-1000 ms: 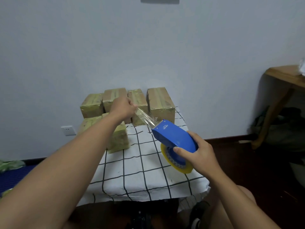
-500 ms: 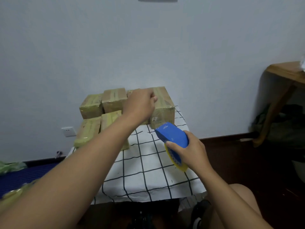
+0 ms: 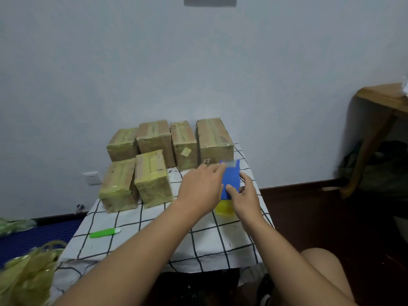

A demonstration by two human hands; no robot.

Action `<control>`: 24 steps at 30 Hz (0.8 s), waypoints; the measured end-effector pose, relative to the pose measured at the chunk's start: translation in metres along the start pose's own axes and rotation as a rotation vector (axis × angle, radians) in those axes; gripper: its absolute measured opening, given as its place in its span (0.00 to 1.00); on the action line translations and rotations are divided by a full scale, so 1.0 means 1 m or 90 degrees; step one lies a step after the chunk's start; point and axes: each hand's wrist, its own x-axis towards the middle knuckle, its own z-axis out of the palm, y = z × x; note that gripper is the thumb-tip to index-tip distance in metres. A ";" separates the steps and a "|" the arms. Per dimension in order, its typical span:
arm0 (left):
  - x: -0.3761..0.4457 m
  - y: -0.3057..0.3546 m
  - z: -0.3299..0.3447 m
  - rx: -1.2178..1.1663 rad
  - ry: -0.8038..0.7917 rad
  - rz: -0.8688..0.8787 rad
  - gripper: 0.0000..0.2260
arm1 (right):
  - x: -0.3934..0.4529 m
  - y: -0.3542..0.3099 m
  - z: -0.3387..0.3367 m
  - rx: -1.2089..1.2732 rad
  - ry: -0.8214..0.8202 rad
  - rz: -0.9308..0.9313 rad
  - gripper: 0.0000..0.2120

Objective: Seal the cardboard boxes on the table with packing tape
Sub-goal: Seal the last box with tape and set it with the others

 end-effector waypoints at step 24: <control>-0.056 0.009 0.105 -0.130 0.173 -0.019 0.35 | 0.009 0.021 0.004 0.119 -0.006 0.090 0.20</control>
